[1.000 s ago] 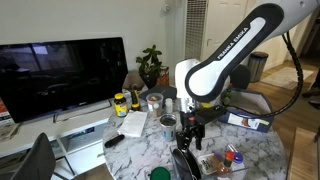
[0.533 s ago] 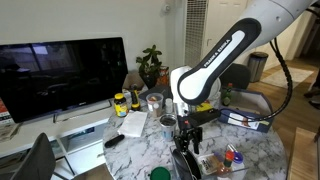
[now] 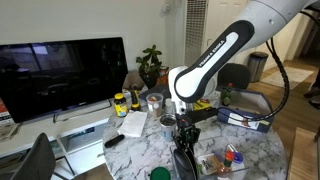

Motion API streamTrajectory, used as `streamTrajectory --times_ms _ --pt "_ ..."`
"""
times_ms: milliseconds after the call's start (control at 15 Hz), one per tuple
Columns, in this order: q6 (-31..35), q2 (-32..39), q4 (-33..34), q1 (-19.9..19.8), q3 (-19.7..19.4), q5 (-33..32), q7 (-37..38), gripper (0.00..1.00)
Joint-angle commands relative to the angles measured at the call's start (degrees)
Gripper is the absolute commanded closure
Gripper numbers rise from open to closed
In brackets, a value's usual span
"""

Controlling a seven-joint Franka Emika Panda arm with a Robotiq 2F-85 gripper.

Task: Move the case from the clear box to the middle of the table

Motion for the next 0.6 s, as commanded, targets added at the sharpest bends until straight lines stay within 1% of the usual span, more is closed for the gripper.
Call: streamTrajectory --times_ms 0,200,333,533 --pt "-0.87 -3.17 -3.62 0.9 -0.9 -0.71 2.02 0.98" --pt "-0.42 -8.81 -9.16 0.26 -0.69 -0.35 0.95 0.97" --pt "-0.68 -13.75 -12.9 -0.96 -0.32 0.93 -0.65 0.97" --pt "-2.27 -20.53 -15.98 -2.67 -0.04 2.99 -2.83 0.97"
